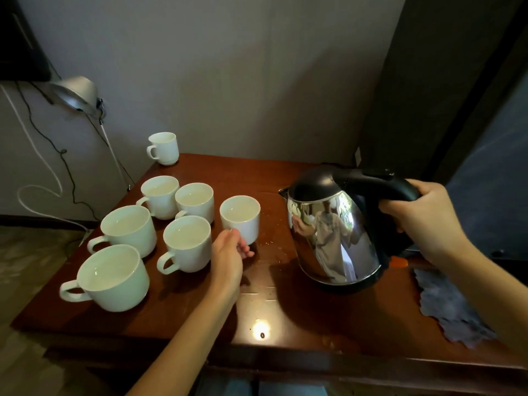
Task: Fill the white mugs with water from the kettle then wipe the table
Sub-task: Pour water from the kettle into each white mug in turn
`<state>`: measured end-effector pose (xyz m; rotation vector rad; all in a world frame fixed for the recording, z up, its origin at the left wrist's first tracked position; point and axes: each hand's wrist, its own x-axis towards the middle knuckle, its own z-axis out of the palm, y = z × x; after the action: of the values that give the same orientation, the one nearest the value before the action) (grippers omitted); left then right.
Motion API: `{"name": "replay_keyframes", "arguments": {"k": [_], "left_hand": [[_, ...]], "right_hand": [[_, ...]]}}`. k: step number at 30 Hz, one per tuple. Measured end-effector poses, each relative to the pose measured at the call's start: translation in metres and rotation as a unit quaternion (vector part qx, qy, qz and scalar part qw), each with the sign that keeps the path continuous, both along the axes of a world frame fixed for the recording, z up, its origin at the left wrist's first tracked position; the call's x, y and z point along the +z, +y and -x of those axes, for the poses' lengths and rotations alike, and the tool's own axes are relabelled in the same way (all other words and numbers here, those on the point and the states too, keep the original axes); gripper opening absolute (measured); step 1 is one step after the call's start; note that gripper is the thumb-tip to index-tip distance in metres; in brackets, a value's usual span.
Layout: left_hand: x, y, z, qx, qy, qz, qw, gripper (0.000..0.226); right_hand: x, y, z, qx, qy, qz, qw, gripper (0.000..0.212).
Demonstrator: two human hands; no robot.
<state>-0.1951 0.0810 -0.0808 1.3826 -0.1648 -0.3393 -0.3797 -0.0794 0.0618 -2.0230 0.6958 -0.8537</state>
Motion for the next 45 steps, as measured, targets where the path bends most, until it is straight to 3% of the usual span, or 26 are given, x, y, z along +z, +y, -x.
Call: {"name": "replay_keyframes", "arguments": {"k": [18, 27, 31, 36, 40, 43, 45], "left_hand": [[-0.017, -0.018, -0.027, 0.053, -0.033, -0.071, 0.995, 0.034], [-0.023, -0.014, -0.021, 0.022, -0.120, -0.188, 0.975, 0.021], [-0.025, -0.015, -0.015, 0.023, -0.062, -0.149, 0.987, 0.024], [-0.044, -0.017, -0.020, 0.043, -0.029, -0.112, 0.992, 0.046], [-0.018, -0.009, 0.008, 0.030, 0.037, -0.086, 0.995, 0.051], [0.009, 0.007, 0.035, 0.000, 0.127, 0.029, 0.991, 0.062], [0.039, 0.026, 0.048, -0.036, 0.130, 0.080, 0.988, 0.055]], "right_hand": [[-0.029, 0.004, 0.002, 0.002, -0.061, -0.056, 0.997, 0.032], [-0.037, 0.005, -0.002, -0.010, -0.068, -0.070, 0.995, 0.029], [-0.039, 0.010, -0.004, -0.011, -0.076, -0.069, 0.995, 0.029], [-0.037, 0.018, -0.004, 0.000, -0.077, -0.075, 0.994, 0.031], [-0.037, 0.023, -0.005, 0.004, -0.077, -0.074, 0.994, 0.030], [-0.035, 0.023, -0.009, 0.010, -0.079, -0.076, 0.994, 0.029], [-0.031, 0.021, -0.013, 0.012, -0.080, -0.072, 0.994, 0.028]]}}
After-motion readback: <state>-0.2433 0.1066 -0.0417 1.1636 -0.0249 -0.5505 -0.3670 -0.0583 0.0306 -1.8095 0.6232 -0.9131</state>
